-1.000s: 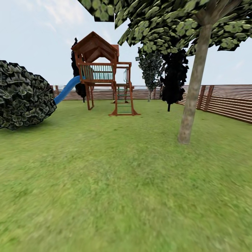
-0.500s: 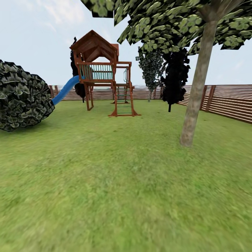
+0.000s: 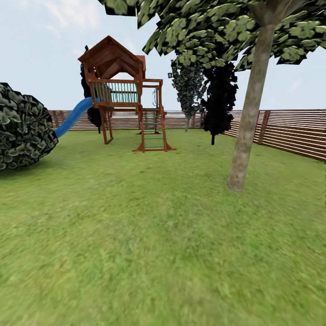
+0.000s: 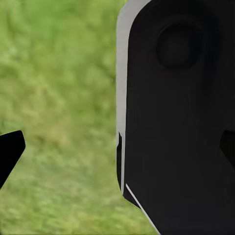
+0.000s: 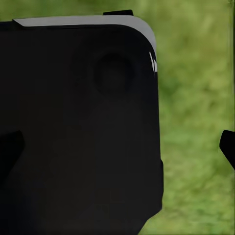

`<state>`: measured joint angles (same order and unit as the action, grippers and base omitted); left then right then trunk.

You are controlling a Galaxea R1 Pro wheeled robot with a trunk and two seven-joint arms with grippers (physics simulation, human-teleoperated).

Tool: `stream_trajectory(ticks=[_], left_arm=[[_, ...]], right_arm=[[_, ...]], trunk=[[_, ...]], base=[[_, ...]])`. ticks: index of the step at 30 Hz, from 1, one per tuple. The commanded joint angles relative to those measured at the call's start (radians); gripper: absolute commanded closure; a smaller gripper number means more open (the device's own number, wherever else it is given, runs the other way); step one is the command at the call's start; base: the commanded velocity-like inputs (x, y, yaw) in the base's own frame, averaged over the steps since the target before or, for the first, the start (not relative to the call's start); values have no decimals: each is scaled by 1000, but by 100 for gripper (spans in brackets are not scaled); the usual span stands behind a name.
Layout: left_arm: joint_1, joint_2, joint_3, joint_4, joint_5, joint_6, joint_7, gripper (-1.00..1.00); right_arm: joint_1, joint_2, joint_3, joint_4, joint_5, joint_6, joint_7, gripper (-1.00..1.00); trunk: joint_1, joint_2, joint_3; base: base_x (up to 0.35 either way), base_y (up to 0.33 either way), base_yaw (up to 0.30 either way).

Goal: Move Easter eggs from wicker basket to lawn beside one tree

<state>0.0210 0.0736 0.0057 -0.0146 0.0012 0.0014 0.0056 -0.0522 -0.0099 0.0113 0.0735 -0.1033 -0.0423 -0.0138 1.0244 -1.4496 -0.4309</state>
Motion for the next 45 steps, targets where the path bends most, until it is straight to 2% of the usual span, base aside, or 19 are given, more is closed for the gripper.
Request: stream_trajectory(ticks=[1,45], left_arm=[[0,0,0,-1,0,0,1,-100],[0,0,0,-1,0,0,1,-100]], right_arm=[[-2,0,1,3,-10,-4,0,-100],[-2,1,1,3,-10,-4,0,-100]], trunk=[[1,0,-1],[1,0,-1]], base=[[328,0,-52],[328,0,-2]])
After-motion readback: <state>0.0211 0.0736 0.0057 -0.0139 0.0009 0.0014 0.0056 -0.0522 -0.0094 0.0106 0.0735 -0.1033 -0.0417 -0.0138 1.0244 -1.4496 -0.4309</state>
